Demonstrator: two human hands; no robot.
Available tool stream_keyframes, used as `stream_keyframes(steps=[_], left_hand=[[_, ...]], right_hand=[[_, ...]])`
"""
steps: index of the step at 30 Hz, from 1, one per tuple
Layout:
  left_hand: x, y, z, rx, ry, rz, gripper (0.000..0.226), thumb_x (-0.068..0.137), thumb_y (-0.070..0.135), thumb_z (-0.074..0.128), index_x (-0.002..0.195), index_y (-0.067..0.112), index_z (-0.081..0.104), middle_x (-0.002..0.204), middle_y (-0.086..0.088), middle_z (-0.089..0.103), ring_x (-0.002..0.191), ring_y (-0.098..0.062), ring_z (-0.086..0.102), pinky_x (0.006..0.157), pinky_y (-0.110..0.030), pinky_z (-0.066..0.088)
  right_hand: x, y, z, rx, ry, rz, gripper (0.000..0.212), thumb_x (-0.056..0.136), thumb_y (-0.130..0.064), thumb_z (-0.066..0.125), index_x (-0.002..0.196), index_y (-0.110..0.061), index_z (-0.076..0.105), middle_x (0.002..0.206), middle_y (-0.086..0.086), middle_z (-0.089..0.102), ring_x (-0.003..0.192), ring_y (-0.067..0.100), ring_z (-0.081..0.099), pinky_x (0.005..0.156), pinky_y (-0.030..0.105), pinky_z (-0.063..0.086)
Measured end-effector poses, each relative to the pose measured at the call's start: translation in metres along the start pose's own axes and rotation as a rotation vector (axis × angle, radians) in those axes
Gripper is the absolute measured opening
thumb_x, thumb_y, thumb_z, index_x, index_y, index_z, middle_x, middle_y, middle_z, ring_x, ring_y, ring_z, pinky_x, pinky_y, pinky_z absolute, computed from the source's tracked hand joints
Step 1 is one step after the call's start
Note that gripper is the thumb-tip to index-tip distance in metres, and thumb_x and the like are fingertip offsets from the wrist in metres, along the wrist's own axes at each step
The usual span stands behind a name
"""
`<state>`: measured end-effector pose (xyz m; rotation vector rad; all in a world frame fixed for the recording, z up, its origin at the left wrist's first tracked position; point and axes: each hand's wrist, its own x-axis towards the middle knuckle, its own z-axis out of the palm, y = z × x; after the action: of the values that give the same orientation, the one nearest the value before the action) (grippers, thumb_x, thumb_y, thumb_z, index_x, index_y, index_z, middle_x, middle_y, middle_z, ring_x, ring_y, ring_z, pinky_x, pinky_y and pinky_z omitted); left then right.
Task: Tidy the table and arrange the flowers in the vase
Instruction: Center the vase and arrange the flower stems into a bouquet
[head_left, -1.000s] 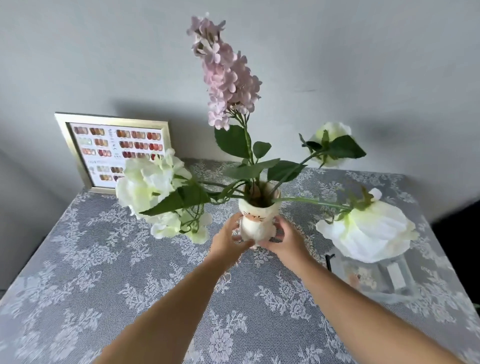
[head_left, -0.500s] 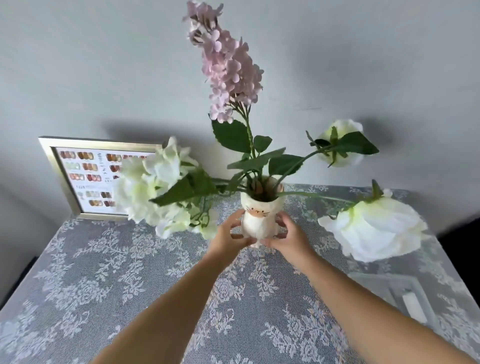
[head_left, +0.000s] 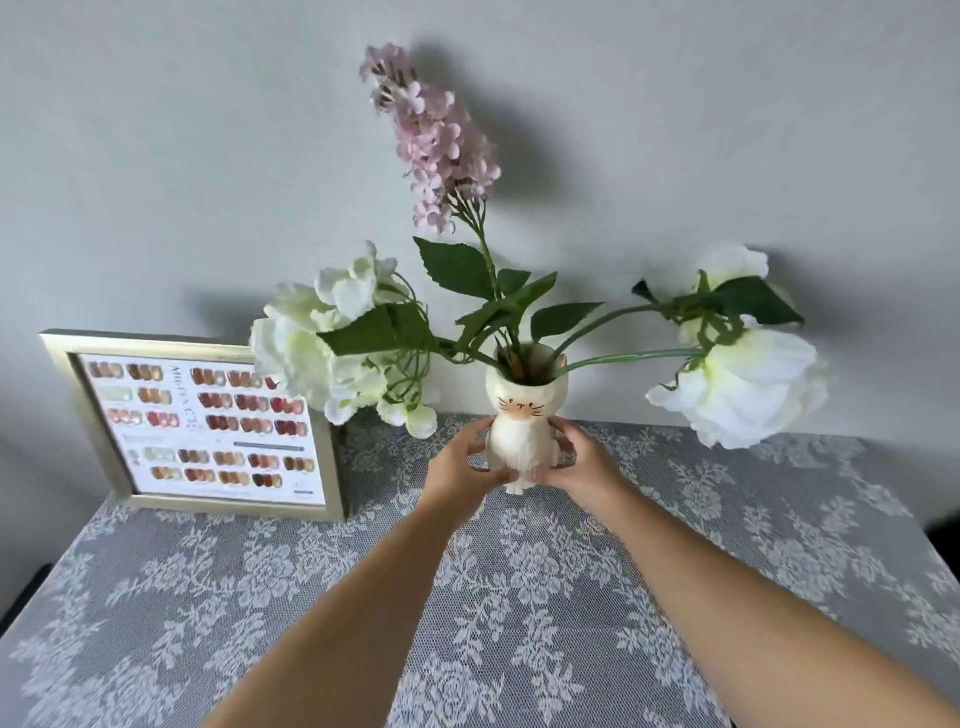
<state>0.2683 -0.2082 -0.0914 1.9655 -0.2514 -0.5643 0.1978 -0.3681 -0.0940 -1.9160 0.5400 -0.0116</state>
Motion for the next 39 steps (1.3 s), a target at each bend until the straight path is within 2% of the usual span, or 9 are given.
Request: stream_keyframes(steps=[6,13,17,20,24,27,33,36,39], left_hand=[[0.009,-0.007,0.006,-0.001,0.025,-0.001,0.081,0.062,0.024,0.083,0.128,0.044,0.041,0.118,0.005,0.061,0.088,-0.011,0.062,0.072,-0.028,0.048],[0.009,-0.015,0.015,-0.034,0.037,0.001,0.076,0.063,0.019,0.082,0.125,0.041,0.043,0.120,0.001,0.060,0.094,-0.014,0.061,0.071,-0.023,0.046],[0.007,-0.013,0.016,-0.005,0.035,-0.012,0.079,0.065,0.024,0.081,0.129,0.042,0.039,0.122,0.002,0.058,0.084,-0.011,0.065,0.067,-0.025,0.052],[0.002,-0.008,0.016,0.029,0.028,-0.007,0.082,0.067,0.023,0.080,0.132,0.041,0.034,0.126,0.001,0.057,0.083,-0.007,0.065,0.060,-0.019,0.048],[-0.015,-0.001,0.015,0.098,0.025,0.000,0.090,0.071,0.016,0.077,0.139,0.040,0.024,0.136,-0.005,0.050,0.113,-0.021,0.055,0.086,-0.036,0.050],[-0.038,0.008,0.011,0.143,0.045,0.009,0.092,0.072,0.014,0.075,0.142,0.035,0.019,0.141,-0.004,0.044,0.124,-0.024,0.046,0.099,-0.047,0.044],[-0.099,0.025,0.001,0.236,0.085,0.076,0.055,0.076,0.026,0.072,0.126,0.025,0.049,0.129,0.000,0.055,0.109,-0.015,0.055,0.096,-0.034,0.047],[-0.131,0.039,-0.008,0.281,0.179,0.154,0.037,0.078,0.026,0.070,0.113,0.024,0.060,0.118,0.004,0.063,0.097,-0.009,0.058,0.089,-0.028,0.048],[-0.156,0.059,-0.017,0.260,0.288,0.232,0.026,0.079,0.025,0.070,0.105,0.023,0.065,0.108,0.005,0.067,0.090,-0.008,0.060,0.084,-0.027,0.050]], right_hand=[[0.013,0.005,0.003,0.008,-0.019,0.014,0.083,0.063,-0.020,0.083,0.133,-0.028,0.040,0.127,-0.002,0.057,0.102,0.012,0.054,0.063,0.013,0.035],[0.013,0.013,0.004,-0.047,-0.024,0.025,0.079,0.065,-0.023,0.081,0.131,-0.034,0.039,0.126,-0.004,0.055,0.087,0.002,0.055,0.061,0.015,0.035],[0.011,0.014,0.006,-0.080,-0.012,0.038,0.084,0.067,-0.027,0.080,0.137,-0.034,0.033,0.135,0.000,0.051,0.105,0.015,0.055,0.076,0.023,0.041],[0.006,0.010,0.007,-0.115,0.004,0.007,0.085,0.068,-0.030,0.079,0.138,-0.033,0.032,0.132,-0.001,0.054,0.099,0.011,0.055,0.065,0.013,0.039],[-0.010,0.001,0.005,-0.122,0.050,-0.024,0.082,0.070,-0.025,0.078,0.139,-0.028,0.032,0.137,0.002,0.050,0.119,0.021,0.049,0.090,0.031,0.039],[-0.035,-0.009,0.000,-0.118,0.084,-0.059,0.074,0.072,-0.024,0.076,0.136,-0.027,0.039,0.138,0.000,0.048,0.116,0.018,0.049,0.085,0.024,0.039],[-0.100,-0.027,-0.006,-0.217,0.118,-0.194,0.041,0.077,-0.024,0.071,0.116,-0.025,0.057,0.125,-0.005,0.057,0.107,0.006,0.051,0.087,0.015,0.036],[-0.134,-0.046,-0.017,-0.264,0.197,-0.349,0.027,0.079,-0.017,0.069,0.105,-0.021,0.063,0.107,-0.006,0.065,0.081,-0.009,0.051,0.064,0.002,0.041],[-0.158,-0.075,-0.038,-0.304,0.288,-0.519,0.017,0.079,-0.013,0.069,0.096,-0.015,0.066,0.090,-0.002,0.065,0.068,-0.002,0.054,0.060,0.006,0.045]])
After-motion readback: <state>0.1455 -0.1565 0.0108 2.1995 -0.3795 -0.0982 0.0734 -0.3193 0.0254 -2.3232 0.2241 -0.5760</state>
